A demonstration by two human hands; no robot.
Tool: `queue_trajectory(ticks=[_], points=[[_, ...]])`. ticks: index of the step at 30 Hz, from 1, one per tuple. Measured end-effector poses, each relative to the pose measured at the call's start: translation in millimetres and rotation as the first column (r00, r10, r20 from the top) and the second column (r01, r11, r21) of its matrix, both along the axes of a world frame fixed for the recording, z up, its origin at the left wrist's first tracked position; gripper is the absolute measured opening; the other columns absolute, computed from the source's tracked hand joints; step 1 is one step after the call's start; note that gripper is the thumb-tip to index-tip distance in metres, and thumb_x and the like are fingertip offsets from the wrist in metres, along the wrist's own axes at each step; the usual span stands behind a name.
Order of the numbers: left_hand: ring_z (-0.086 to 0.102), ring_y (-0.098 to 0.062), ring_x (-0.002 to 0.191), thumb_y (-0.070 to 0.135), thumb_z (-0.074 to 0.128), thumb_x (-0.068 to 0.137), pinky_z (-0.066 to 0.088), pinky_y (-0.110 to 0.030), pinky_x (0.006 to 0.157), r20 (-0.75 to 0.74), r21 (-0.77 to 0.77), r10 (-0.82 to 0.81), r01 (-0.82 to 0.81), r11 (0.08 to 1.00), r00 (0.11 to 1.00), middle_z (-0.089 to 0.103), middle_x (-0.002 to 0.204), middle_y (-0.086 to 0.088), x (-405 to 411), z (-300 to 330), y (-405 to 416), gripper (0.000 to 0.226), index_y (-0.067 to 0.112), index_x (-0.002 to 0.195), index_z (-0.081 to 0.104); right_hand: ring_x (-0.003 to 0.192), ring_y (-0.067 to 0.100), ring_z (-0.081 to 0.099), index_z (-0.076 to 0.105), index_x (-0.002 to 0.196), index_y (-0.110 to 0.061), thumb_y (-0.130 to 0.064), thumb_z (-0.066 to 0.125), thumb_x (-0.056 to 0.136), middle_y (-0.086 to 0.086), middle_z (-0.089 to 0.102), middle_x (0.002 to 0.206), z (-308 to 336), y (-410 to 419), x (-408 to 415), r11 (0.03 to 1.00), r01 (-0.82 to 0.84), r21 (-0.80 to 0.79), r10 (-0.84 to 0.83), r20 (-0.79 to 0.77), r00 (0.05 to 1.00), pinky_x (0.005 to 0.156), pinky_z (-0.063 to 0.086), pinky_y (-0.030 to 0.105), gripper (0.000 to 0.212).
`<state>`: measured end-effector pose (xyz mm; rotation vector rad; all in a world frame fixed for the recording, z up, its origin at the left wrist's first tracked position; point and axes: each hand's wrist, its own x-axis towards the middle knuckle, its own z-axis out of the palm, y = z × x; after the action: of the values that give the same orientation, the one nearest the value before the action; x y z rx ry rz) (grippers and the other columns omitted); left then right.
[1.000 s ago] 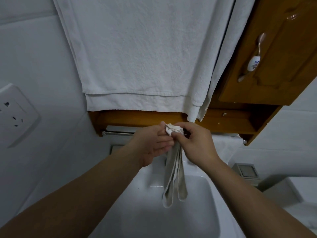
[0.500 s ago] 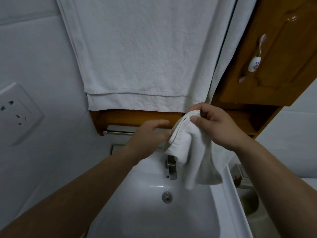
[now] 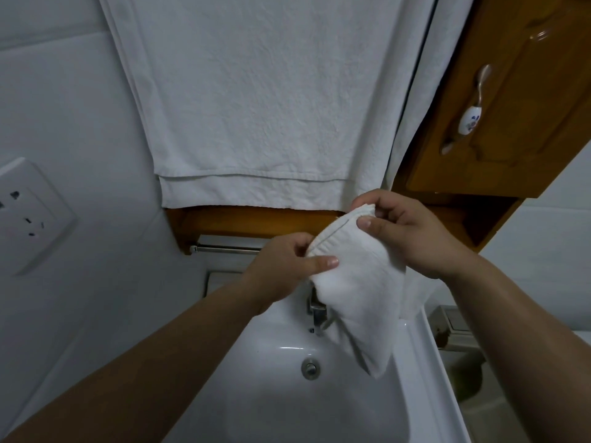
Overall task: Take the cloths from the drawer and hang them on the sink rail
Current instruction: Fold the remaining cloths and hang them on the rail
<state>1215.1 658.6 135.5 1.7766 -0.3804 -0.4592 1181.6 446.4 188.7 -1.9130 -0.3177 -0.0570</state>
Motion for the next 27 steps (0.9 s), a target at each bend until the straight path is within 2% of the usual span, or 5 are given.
queue_trajectory(ticks=[10,13,18,24,27], points=[[0.058,-0.010,0.087,0.029,0.072,0.085,0.044,-0.020,0.065,0.212,0.112,0.166,-0.192,0.975,0.963,0.064,0.098,0.007,9,13,1,0.017,0.025,0.097,0.060,0.081,0.006,0.067,0.068,0.101,-0.018,-0.014,0.059,0.098,-0.008,0.071,0.087,-13,-8,18,0.979,0.203,0.013,-0.203,-0.007,0.979,0.070,0.052,0.020,0.010],[0.061,-0.016,0.103,0.036,0.060,0.093,0.044,-0.026,0.084,0.584,0.320,0.106,-0.349,0.881,0.805,0.067,0.117,0.005,24,17,10,0.033,0.028,0.125,0.060,0.085,0.010,0.067,0.066,0.099,-0.027,-0.023,0.059,0.098,-0.008,0.071,0.088,-19,-4,22,0.968,0.217,-0.124,-0.219,-0.002,0.976,0.074,0.055,0.029,0.008],[0.063,-0.027,0.078,0.036,0.050,0.099,0.037,-0.031,0.068,0.877,0.427,-0.223,-0.479,0.767,0.425,0.072,0.084,-0.004,38,28,22,0.026,0.022,0.101,0.072,0.076,0.013,0.060,0.062,0.095,-0.031,-0.030,0.058,0.098,-0.007,0.065,0.082,-19,4,29,0.887,0.256,-0.384,-0.246,0.078,0.966,0.065,0.048,0.030,0.005],[0.064,-0.022,0.092,0.034,0.055,0.097,0.046,-0.037,0.081,0.606,0.514,-0.135,-0.256,0.818,0.784,0.072,0.095,-0.003,36,30,22,0.026,0.014,0.096,0.071,0.085,0.004,0.061,0.064,0.107,-0.026,-0.026,0.059,0.097,-0.011,0.066,0.095,-15,19,32,0.911,0.334,-0.242,-0.293,0.192,0.937,0.069,0.048,0.019,0.012],[0.064,-0.028,0.089,0.032,0.051,0.099,0.044,-0.036,0.076,0.774,0.542,-0.251,-0.403,0.737,0.582,0.070,0.096,-0.007,40,25,30,0.024,0.015,0.105,0.066,0.087,0.010,0.060,0.063,0.108,-0.027,-0.029,0.057,0.098,-0.010,0.065,0.095,-25,18,36,0.837,0.209,-0.507,-0.193,0.085,0.978,0.066,0.042,0.022,0.012]])
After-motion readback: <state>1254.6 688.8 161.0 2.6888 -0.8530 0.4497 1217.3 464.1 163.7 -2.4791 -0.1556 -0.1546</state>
